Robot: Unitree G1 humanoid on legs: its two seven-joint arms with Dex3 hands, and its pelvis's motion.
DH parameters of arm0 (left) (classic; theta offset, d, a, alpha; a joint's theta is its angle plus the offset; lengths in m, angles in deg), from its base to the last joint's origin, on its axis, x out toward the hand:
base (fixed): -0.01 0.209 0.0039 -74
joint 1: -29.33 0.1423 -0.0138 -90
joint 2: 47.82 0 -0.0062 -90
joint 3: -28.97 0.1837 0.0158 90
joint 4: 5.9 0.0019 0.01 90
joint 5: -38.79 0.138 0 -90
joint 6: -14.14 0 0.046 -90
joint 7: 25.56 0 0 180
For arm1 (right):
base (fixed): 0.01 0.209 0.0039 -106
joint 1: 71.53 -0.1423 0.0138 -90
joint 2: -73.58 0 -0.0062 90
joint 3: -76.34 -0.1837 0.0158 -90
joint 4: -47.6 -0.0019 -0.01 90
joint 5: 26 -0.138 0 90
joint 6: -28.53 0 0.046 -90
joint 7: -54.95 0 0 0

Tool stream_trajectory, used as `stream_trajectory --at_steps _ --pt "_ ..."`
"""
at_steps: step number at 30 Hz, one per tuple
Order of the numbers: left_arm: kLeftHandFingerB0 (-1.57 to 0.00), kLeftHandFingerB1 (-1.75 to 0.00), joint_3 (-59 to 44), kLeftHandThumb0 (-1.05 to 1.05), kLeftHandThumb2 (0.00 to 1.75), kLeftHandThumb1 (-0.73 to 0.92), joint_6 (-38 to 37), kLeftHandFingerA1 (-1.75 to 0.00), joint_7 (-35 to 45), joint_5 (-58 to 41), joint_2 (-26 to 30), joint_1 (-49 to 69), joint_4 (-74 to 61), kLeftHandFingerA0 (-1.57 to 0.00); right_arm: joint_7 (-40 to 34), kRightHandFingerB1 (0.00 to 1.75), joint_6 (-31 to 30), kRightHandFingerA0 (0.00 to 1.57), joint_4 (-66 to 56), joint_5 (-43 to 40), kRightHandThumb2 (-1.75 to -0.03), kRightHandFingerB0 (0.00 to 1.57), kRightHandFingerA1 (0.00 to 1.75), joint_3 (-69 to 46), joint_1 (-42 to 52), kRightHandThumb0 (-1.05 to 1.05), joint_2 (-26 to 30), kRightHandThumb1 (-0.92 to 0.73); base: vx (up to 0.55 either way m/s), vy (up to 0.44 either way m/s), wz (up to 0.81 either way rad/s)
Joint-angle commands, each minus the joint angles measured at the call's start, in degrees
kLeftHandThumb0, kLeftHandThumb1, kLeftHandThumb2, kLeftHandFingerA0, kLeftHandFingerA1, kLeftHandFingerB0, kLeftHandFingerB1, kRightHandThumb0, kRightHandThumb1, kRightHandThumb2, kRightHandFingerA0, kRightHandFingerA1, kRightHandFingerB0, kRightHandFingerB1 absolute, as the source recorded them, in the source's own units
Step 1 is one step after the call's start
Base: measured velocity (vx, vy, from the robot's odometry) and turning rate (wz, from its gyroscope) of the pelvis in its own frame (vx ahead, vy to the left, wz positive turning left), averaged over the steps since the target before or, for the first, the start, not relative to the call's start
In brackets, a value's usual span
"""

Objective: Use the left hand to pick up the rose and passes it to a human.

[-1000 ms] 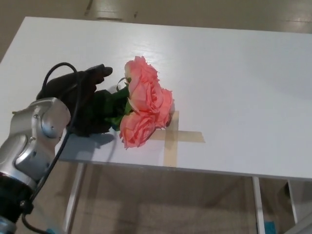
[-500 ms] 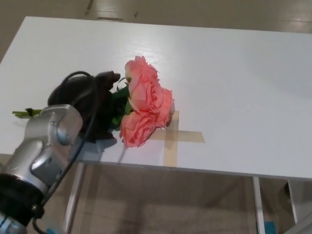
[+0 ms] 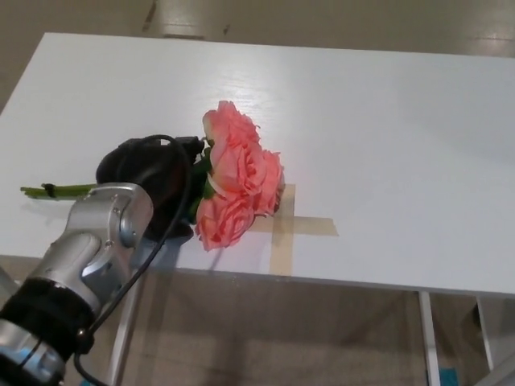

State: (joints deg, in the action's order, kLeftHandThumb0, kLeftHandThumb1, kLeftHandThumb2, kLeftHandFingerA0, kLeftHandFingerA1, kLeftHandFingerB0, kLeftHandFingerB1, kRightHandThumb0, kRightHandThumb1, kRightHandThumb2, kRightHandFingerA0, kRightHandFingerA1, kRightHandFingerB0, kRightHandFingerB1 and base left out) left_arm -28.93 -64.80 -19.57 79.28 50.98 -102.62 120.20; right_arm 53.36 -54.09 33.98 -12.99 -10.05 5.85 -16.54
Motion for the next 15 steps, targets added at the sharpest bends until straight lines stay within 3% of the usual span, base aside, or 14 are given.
stream_trajectory --at_steps 1,2,3,7,8,9,14,15 --pt "0.00 -0.47 3.4 -0.29 0.90 0.36 -0.2 -0.48 0.3 3.6 -1.8 0.4 5.0 0.00 0.9 0.40 -0.6 0.67 0.1 0.3 -0.60 0.52 0.45 0.1 0.4 -0.42 0.2 -0.67 0.00 0.000 0.00" --pt "-0.06 -0.49 3.8 -0.26 0.94 0.42 -0.6 -0.49 0.2 3.6 -2.1 -0.1 6.1 -0.06 0.9 0.40 -0.6 0.67 0.1 0.2 -0.60 0.52 0.45 0.0 0.4 -0.42 0.2 -0.67 0.00 0.000 0.00" --pt "-0.26 -0.30 3.7 -0.40 0.59 0.62 -1.7 -0.34 0.1 3.0 -2.4 -0.4 7.1 -0.40 0.9 0.40 -0.6 0.67 0.2 0.1 -0.60 0.52 0.45 -0.1 0.4 -0.43 0.2 -0.67 0.00 0.000 0.00" --pt "-0.26 -0.30 3.7 -0.40 0.59 0.62 -2.5 -0.34 -0.2 2.8 -2.7 -0.9 8.3 -0.40 1.0 0.40 -0.6 0.67 0.2 0.1 -0.60 0.52 0.45 -0.2 0.4 -0.43 0.2 -0.67 0.00 0.000 0.00" --pt "-0.60 -0.40 1.9 -0.19 0.61 0.66 -4.5 -1.34 1.7 -0.3 -2.8 -0.5 6.9 -0.77 0.9 0.40 -0.8 0.67 0.1 0.1 -0.60 0.51 0.45 -0.1 0.1 -0.43 0.2 -0.67 0.00 0.000 0.00" --pt "-0.69 -0.39 0.9 -0.21 0.49 0.68 -6.0 -1.66 1.8 -1.7 -2.9 0.0 6.1 -0.62 0.8 0.40 -1.0 0.67 0.1 0.3 -0.61 0.51 0.45 0.0 -0.1 -0.43 0.2 -0.67 0.00 0.000 0.00" --pt "-0.68 -0.40 -0.2 -0.18 0.50 0.69 -8.0 -1.63 -0.2 -0.8 -3.1 1.5 5.3 -0.58 0.7 0.40 -1.3 0.67 0.1 0.4 -0.61 0.52 0.45 0.3 -0.2 -0.43 0.3 -0.67 0.00 0.000 0.00" --pt "-0.54 -0.40 0.0 -0.15 0.59 0.67 -7.9 -1.49 -1.1 -0.2 -3.4 2.2 4.4 -0.62 0.7 0.40 -1.3 0.69 0.2 0.6 -0.61 0.54 0.46 0.5 0.1 -0.43 0.3 -0.67 0.00 0.000 0.00"
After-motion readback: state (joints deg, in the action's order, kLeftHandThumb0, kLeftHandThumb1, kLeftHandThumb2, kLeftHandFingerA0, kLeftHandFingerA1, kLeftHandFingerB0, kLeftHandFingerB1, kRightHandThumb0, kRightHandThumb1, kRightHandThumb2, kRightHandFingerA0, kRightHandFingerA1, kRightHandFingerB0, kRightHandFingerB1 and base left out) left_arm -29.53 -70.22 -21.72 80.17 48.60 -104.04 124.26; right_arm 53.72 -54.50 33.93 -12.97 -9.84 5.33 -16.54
